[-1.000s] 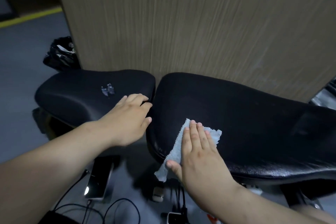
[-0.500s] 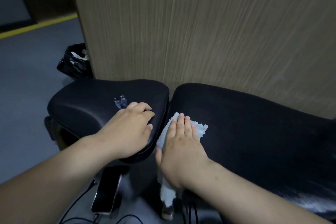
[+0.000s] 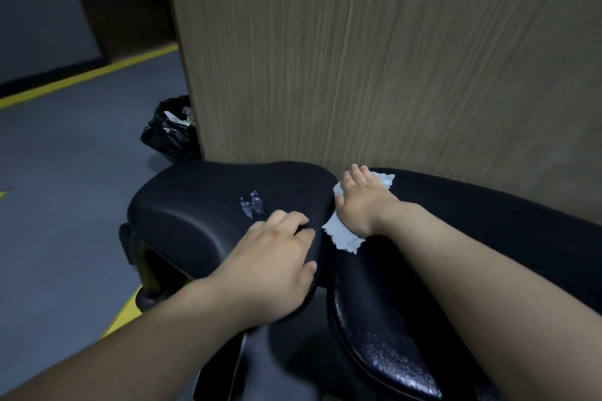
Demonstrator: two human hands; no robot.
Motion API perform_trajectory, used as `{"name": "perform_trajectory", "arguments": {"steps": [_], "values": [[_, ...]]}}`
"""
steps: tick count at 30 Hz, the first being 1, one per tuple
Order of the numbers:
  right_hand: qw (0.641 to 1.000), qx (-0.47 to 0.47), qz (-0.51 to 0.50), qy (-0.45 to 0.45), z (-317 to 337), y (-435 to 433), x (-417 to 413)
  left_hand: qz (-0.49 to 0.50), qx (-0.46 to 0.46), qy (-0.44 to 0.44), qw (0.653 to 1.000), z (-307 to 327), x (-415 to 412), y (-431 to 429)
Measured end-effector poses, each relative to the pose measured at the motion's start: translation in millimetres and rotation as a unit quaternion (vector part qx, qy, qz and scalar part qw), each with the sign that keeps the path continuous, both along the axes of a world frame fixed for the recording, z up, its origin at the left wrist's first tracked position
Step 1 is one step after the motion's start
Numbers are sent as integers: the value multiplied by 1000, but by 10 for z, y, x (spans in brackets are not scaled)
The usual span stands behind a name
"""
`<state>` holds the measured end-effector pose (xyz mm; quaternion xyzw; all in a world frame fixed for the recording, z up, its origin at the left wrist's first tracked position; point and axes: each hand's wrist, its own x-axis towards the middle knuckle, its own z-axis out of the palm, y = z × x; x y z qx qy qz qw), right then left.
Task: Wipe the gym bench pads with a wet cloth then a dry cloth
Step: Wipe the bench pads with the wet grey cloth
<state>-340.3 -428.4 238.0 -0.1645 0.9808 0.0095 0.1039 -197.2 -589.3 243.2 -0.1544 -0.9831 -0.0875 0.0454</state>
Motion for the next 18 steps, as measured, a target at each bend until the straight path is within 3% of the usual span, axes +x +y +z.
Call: {"name": "perform_trajectory", "arguments": {"steps": [7, 12, 18], "values": [[999, -2, 41, 5, -5, 92, 214, -14, 10, 10, 1000, -31, 26, -52], [996, -31, 82, 17, 3, 320, 661, -33, 69, 17, 997, 29, -9, -213], [990, -85, 109, 33, 65, 464, 1112, 54, 124, 62, 989, 28, -76, -759]]}}
